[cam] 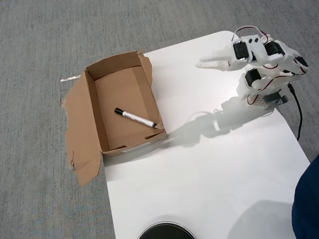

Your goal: Grasp a pen and put it in the box.

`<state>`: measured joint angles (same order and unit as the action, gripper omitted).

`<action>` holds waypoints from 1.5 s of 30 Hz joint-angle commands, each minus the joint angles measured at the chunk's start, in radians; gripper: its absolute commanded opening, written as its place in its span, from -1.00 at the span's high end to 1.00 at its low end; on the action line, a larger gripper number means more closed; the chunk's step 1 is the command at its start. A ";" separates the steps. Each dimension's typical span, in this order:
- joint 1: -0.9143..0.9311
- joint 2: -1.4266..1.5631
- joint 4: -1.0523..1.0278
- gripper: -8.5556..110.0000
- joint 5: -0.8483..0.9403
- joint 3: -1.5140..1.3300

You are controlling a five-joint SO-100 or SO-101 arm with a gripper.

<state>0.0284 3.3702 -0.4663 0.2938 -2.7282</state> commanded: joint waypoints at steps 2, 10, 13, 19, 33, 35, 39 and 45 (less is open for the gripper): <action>0.004 0.060 0.011 0.64 -0.007 -0.039; -0.004 0.060 0.000 0.65 -0.007 -0.082; -0.004 0.060 0.000 0.65 -0.007 -0.157; -0.002 0.061 0.002 0.64 -0.007 -0.237; 0.010 0.063 0.000 0.65 -0.008 -0.369; 0.010 0.063 0.000 0.65 -0.016 -0.384; 0.008 0.063 0.000 0.65 -0.096 -0.423; 0.007 0.063 -0.005 0.65 -0.179 -0.455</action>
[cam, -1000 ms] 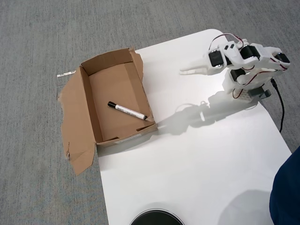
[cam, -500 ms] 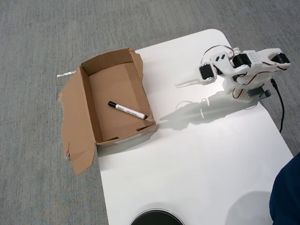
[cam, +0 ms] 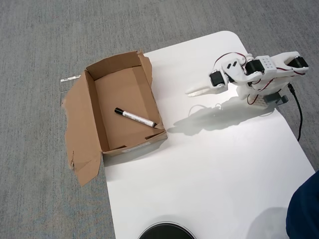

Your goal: Grasp a pen and put it in the box.

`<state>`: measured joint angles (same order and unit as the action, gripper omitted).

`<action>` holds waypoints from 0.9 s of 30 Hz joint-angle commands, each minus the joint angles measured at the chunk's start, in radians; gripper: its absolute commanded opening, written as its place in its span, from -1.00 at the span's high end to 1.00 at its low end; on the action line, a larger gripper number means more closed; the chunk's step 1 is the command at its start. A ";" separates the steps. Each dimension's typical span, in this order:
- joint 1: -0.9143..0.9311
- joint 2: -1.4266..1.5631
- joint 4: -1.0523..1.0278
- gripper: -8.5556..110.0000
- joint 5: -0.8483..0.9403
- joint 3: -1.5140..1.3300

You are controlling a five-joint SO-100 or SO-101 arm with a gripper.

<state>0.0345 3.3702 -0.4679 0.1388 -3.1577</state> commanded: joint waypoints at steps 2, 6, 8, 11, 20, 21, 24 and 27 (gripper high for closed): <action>-0.004 0.063 -0.018 0.65 -0.024 -0.025; -0.005 0.063 -0.138 0.65 -0.024 -0.025; -0.002 0.063 -0.219 0.65 -0.025 -0.025; -0.001 0.063 -0.324 0.64 -0.021 -0.025; -0.008 0.063 -0.390 0.65 -0.025 -0.025; -0.008 0.063 -0.393 0.65 -0.025 -0.025; -0.008 0.063 -0.425 0.65 -0.024 -0.025; -0.008 0.063 -0.494 0.65 -0.025 -0.016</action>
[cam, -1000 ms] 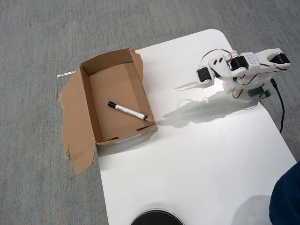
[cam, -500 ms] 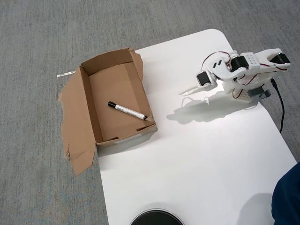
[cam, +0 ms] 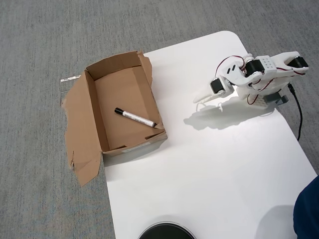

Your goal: Grasp a pen and put it in the box.

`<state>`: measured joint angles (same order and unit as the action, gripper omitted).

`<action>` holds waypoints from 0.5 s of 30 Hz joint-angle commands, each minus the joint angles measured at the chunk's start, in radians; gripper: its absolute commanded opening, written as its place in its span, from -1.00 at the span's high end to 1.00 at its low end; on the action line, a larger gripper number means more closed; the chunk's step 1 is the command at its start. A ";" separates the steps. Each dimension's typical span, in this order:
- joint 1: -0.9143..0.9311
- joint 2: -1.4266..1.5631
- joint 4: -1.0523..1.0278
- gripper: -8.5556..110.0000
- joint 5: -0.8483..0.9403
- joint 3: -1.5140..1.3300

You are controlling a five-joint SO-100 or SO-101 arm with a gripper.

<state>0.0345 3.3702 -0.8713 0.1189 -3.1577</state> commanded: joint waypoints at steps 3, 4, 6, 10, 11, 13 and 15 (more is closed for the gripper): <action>-0.008 0.063 -0.130 0.65 -0.005 -0.012; -0.008 0.063 -0.130 0.65 -0.005 -0.012; -0.008 0.063 -0.130 0.65 -0.005 -0.012; -0.008 0.063 -0.132 0.65 -0.005 -0.010; -0.008 0.063 -0.132 0.65 -0.005 -0.010; -0.008 0.063 -0.132 0.65 -0.005 -0.010; -0.008 0.063 -0.132 0.65 -0.005 -0.010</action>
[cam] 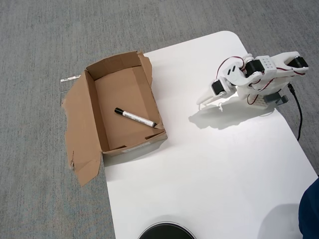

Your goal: Grasp a pen and put it in the box.

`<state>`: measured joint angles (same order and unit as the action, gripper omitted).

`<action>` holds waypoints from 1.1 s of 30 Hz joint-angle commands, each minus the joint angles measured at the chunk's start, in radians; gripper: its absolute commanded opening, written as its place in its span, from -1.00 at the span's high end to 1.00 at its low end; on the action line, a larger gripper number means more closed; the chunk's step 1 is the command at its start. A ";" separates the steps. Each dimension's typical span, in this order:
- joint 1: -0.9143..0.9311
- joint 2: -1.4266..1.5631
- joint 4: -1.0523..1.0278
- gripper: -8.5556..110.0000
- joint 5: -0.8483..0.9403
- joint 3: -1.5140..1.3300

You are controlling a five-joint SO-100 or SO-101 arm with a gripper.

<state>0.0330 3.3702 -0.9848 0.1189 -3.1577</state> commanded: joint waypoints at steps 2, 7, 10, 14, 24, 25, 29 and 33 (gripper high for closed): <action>-0.007 0.063 -0.020 0.65 -0.005 -0.010; -0.007 0.063 -0.020 0.65 -0.005 -0.010; -0.007 0.063 -0.021 0.65 -0.005 -0.010; -0.007 0.063 -0.026 0.66 -0.005 -0.010; -0.007 0.063 -0.026 0.68 -0.005 -0.004; -0.007 0.063 -0.026 0.71 -0.005 -0.004; -0.007 0.063 -0.026 0.88 -0.005 -0.004; -0.007 0.063 -0.026 0.85 -0.005 -0.004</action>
<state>0.0330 3.3702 -1.0094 0.1189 -3.1577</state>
